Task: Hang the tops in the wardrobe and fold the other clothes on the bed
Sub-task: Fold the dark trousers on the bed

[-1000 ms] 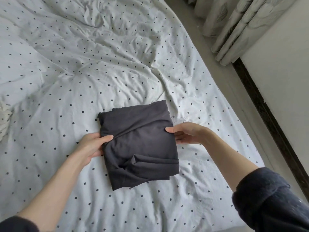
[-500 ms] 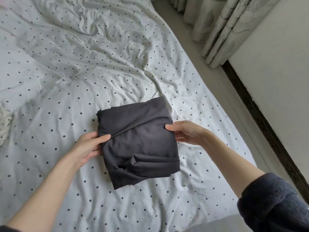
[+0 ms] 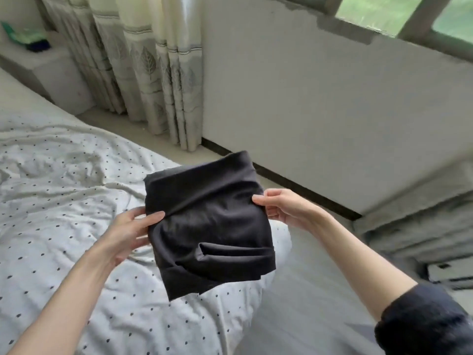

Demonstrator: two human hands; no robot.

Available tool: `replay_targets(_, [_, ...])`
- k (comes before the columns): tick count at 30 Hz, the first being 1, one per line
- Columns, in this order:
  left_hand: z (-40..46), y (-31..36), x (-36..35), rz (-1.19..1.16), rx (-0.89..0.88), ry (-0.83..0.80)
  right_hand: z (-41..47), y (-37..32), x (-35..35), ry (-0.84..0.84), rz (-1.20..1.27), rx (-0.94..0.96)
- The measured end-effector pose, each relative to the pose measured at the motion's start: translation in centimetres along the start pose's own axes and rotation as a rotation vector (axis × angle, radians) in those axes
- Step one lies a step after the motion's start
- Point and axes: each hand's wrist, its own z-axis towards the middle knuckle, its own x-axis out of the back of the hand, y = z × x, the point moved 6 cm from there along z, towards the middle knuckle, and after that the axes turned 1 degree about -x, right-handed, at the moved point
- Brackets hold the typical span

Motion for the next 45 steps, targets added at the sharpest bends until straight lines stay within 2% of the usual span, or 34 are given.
replay_targets(5, [-2.8, 2.0, -11.3, 0.145, -0.049, -0.285, -14.1, 3.3, 6.3, 0.27, 0.096, 0.093])
replay_targets(7, [-5.5, 2.2, -18.7, 0.239, -0.057, -0.455, -22.1, 6.0, 9.6, 0.437, 0.165, 0.122])
replay_targets(8, [-6.3, 2.3, -20.2, 0.253, -0.061, -0.493, -23.6, 7.0, 10.2, 0.457, 0.202, 0.119])
replay_targets(9, [-8.6, 2.1, -25.9, 0.311, -0.072, -0.614, -29.9, 8.7, 12.2, 0.584, 0.252, 0.15])
replay_targets(11, [-10.7, 2.3, -30.0, 0.345, -0.096, -0.686, -34.2, 9.9, 13.5, 0.651, 0.265, 0.153])
replay_targets(18, [-24.2, 1.5, -50.6, 0.427, -0.192, -1.06, -57.4, 14.6, 16.9, 1.067, 0.358, 0.245])
replay_targets(24, [-40.8, 0.7, -66.2, 0.422, -0.322, -1.401, -77.7, 17.0, 16.4, 1.433, 0.376, 0.374])
replay_targets(30, [-54.1, 1.6, -76.9, 0.415, -0.393, -1.672, -91.7, 16.1, 14.4, 1.699, 0.35, 0.456])
replay_targets(36, [-66.1, 5.0, -86.5, 0.355, -0.524, -1.913, -101.8, 13.5, 14.1, 1.896, 0.292, 0.568])
replay_targets(41, [-73.0, 7.6, -93.0, 0.311, -0.626, -2.003, -107.7, 11.5, 15.8, 2.048, 0.239, 0.617])
replay_targets(45, [-77.9, 8.9, -98.3, 0.295, -0.672, -2.054, -112.3, 10.4, 17.6, 2.17, 0.238, 0.549])
